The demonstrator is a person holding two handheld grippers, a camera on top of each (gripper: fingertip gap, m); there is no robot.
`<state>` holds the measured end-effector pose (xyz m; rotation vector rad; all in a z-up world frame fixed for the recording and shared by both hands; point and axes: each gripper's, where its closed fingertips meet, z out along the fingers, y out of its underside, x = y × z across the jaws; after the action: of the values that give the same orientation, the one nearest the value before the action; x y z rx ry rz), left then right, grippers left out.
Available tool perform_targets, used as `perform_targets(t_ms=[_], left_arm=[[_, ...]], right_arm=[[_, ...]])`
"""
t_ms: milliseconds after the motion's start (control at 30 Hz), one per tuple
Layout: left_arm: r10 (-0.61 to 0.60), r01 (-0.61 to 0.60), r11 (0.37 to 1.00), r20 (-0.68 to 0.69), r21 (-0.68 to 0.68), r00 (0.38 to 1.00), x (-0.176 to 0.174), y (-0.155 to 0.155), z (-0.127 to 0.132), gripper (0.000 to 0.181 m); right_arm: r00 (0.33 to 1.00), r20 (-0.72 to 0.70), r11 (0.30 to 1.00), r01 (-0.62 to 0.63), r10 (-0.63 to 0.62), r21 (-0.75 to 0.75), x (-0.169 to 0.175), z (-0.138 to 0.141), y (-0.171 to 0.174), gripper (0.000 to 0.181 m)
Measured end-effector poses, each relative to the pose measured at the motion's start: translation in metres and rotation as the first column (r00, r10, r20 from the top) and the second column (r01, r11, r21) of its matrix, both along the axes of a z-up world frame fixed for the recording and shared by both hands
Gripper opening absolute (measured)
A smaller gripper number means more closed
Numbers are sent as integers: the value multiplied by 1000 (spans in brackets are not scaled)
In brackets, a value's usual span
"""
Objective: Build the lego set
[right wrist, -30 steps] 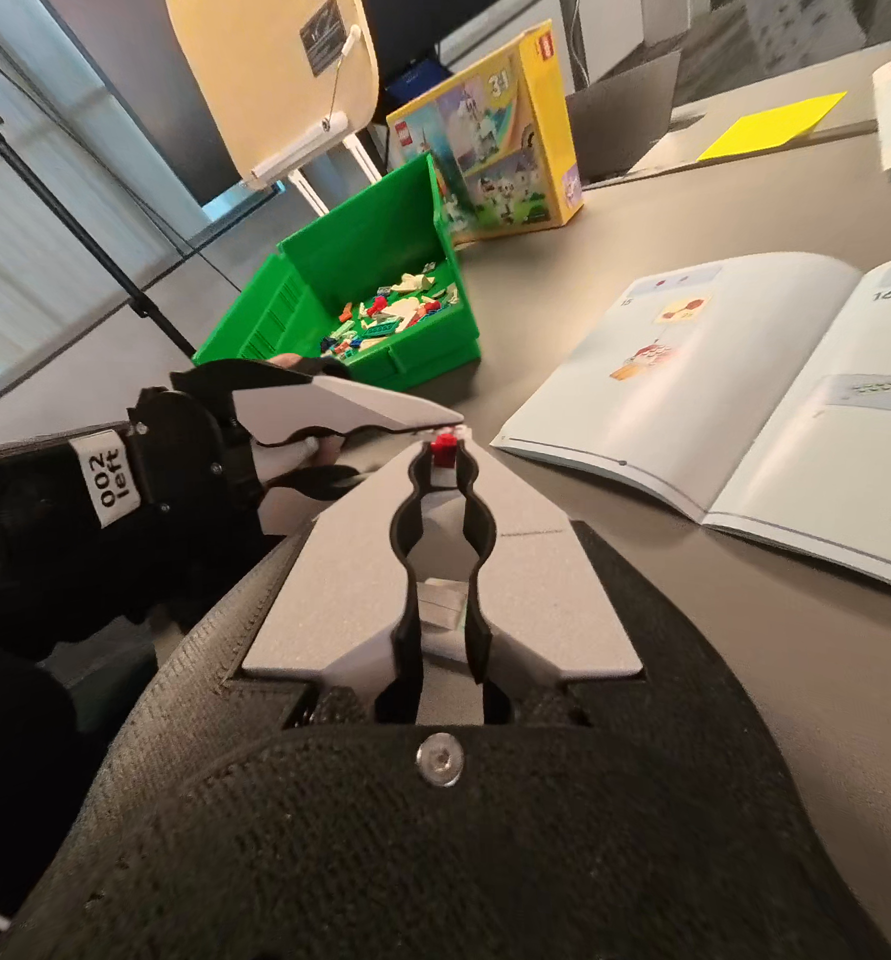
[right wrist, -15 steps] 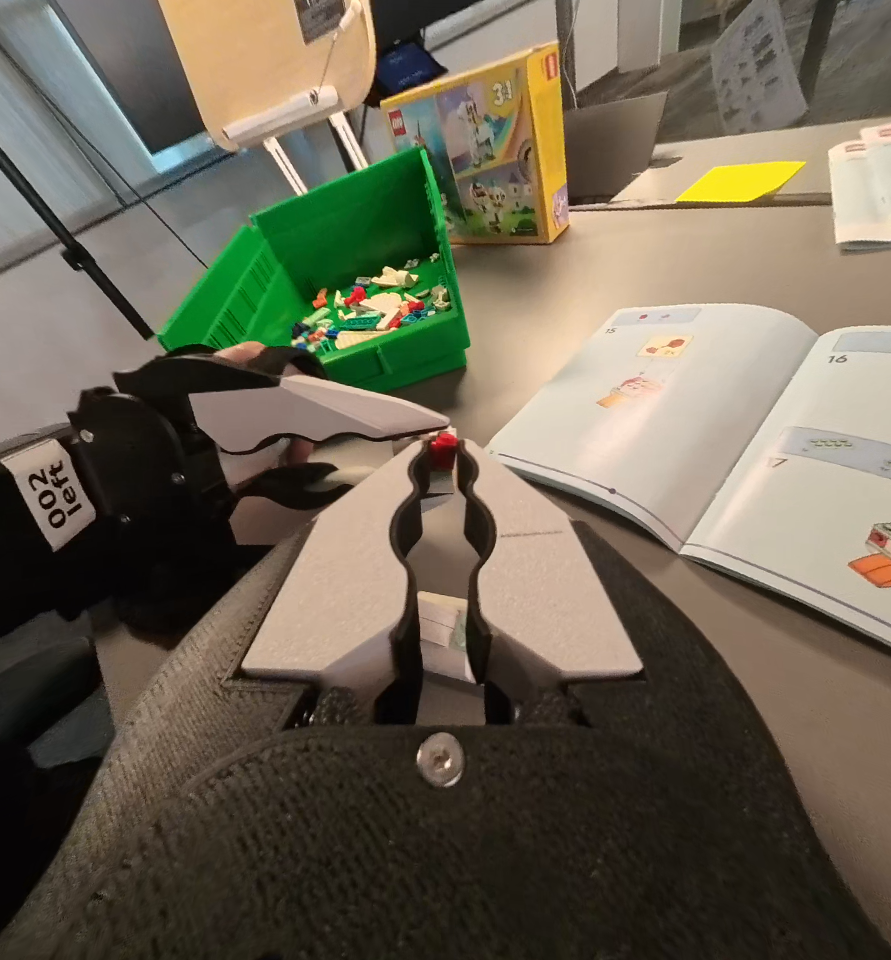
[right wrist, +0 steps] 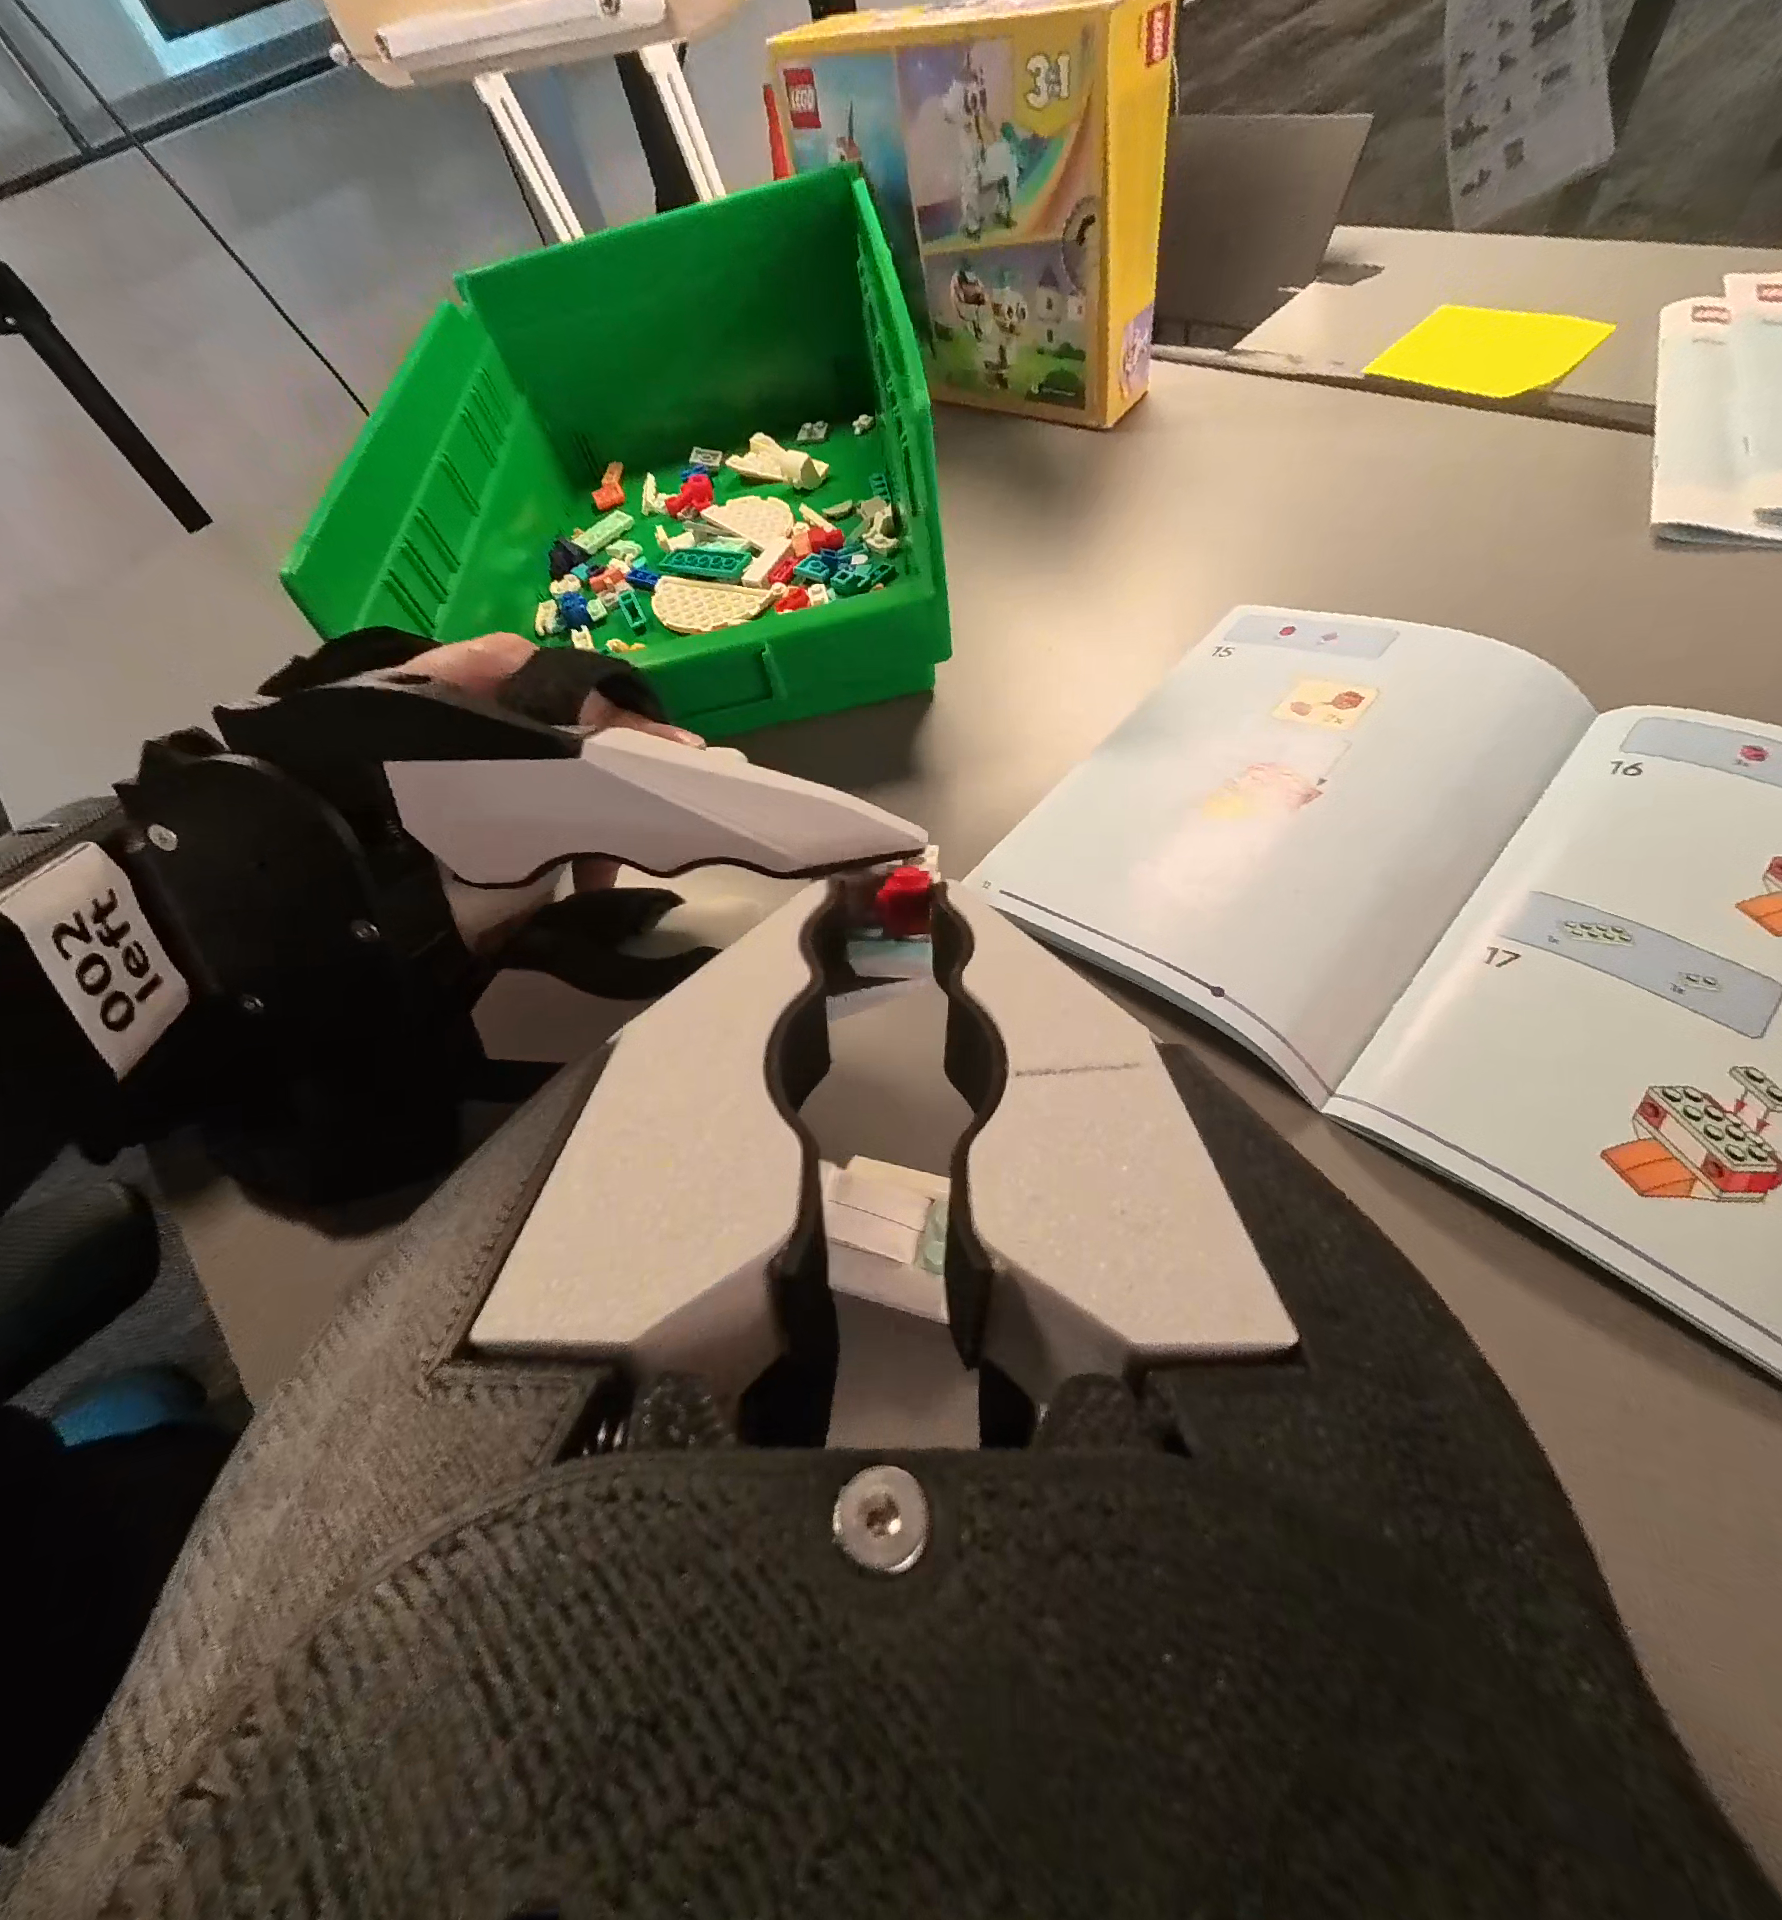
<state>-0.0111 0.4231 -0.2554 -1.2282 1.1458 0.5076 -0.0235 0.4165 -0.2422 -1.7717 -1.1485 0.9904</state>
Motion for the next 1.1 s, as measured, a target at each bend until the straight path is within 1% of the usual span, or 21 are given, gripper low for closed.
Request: perform_targets(t_ms=[67,233,367,467,533,600,633,667,700,733,767,800,833,867,900,933,1100], left_arm=[[-3,3,1000,2,3,1000,0,-1,1,26],[-10,10,1000,13,3,1000,1,-2,2,26],[-12,12,1000,17,12,1000,1,-3,4,26],[-13,13,1000,25,15,1000,1,-3,5,26],[-15,15,1000,32,13,999,1,-3,6,26],[-21,20,1000,42,4,999,1,-3,6,26],[-26,26,1000,48,-1,999,1,-4,6,26],[-32,33,999,54,-5,998,1,-4,6,26],[-39,40,999,60,-11,997,2,-4,6,26],[-48,49,999,64,-16,997,3,-5,6,26],[-60,61,998,67,-22,996,5,-6,5,26],[-70,72,997,69,-27,995,6,-7,4,26],[-77,80,996,69,-31,995,7,-8,4,26],[-86,88,995,66,-35,994,8,-9,3,26],[-92,95,995,64,-36,994,9,-9,3,26],[-95,98,994,61,-38,994,10,-10,2,26],[-109,112,993,62,-46,992,11,-11,1,26]], right_arm=[[1000,2,1000,-8,8,6,0,1,-1,16],[999,14,999,-43,43,16,1,1,-7,26],[998,21,998,-54,54,17,1,-1,-10,29],[997,23,997,-67,67,28,2,-1,-12,40],[995,25,992,-97,95,81,4,2,-13,52],[991,40,966,-131,125,222,7,10,-11,59],[987,74,929,-161,145,334,10,13,-11,60],[978,130,862,-204,161,464,12,14,-12,60],[963,212,765,-263,168,588,15,13,-13,60],[938,312,644,-331,149,689,17,9,-13,61],[906,410,510,-405,110,759,19,5,-12,56],[872,486,375,-471,59,798,20,2,-10,50],[843,539,263,-522,12,811,21,-1,-9,45],[819,573,186,-560,-17,807,21,-3,-8,38],[805,593,144,-584,-30,799,20,-5,-8,35],[795,606,128,-598,-32,791,20,-7,-8,35],[777,629,101,-624,-21,775,18,-8,-9,34]])
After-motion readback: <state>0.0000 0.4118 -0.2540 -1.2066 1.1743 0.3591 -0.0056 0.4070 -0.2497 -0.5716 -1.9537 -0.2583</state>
